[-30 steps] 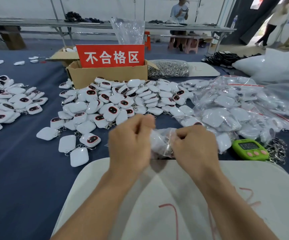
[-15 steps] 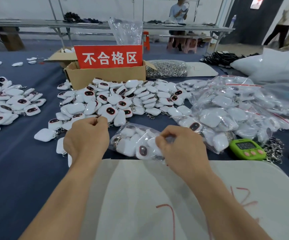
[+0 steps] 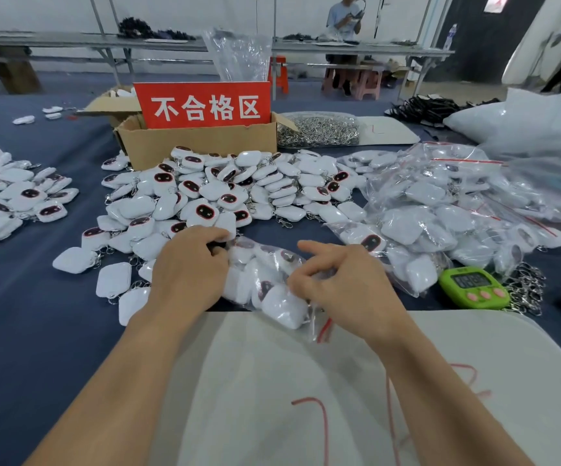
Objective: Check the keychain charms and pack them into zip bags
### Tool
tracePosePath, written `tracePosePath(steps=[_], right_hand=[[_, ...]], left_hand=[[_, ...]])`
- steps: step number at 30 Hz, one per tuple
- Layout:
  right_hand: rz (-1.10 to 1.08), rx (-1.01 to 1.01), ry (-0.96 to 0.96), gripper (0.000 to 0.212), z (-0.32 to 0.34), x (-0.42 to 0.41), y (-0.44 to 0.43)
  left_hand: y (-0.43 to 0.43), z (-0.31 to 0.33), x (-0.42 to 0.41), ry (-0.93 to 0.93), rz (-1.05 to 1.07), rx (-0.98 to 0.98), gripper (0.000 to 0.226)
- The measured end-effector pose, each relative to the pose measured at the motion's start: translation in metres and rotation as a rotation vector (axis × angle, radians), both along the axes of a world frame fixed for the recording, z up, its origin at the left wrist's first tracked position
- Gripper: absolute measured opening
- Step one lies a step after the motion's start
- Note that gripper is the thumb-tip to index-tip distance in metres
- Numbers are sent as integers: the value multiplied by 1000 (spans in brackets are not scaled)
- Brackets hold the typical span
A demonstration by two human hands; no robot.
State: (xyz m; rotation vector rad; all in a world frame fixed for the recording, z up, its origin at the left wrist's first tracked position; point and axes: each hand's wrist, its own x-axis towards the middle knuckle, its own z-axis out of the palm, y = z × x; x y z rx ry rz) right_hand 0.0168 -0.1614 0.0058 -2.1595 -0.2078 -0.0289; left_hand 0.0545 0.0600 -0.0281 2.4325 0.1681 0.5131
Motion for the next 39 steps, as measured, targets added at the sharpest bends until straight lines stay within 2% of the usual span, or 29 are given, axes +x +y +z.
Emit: tracePosePath(steps=[3, 5, 9, 12, 15, 18, 20, 23, 26, 30, 35, 39], right_hand=[[-242, 46, -43, 17, -3, 5, -6], [-296, 39, -77, 14, -6, 7, -8], [-288, 25, -70, 12, -10, 7, -6], [-305, 116, -105, 15, -3, 3, -2], [-326, 200, -136, 14, 2, 1, -3], [-196, 22, -8, 16, 2, 0, -3], [-144, -51, 32, 20, 2, -1, -1], [-198, -5, -21, 20, 2, 0, -1], [-227, 28, -47, 20, 1, -1, -2], [-207, 16, -44, 20, 1, -5, 0], [-208, 14, -38, 23, 2, -4, 0], [-225, 20, -27, 23, 2, -4, 0]], left_hand=[[3, 0, 4, 10, 43, 27, 44], [3, 2, 8, 71, 40, 75, 44], [0, 5, 8, 172, 20, 225, 50], [2, 5, 10, 233, 29, 273, 51], [2, 4, 9, 157, 50, 238, 38], [2, 4, 8, 106, 56, 187, 29], [5, 3, 9, 98, 50, 164, 34], [7, 3, 6, 107, 73, 159, 51], [10, 2, 5, 163, 68, 301, 59], [15, 4, 7, 276, 33, 422, 57], [11, 7, 5, 173, 122, 446, 45], [11, 5, 5, 211, 180, 452, 51]])
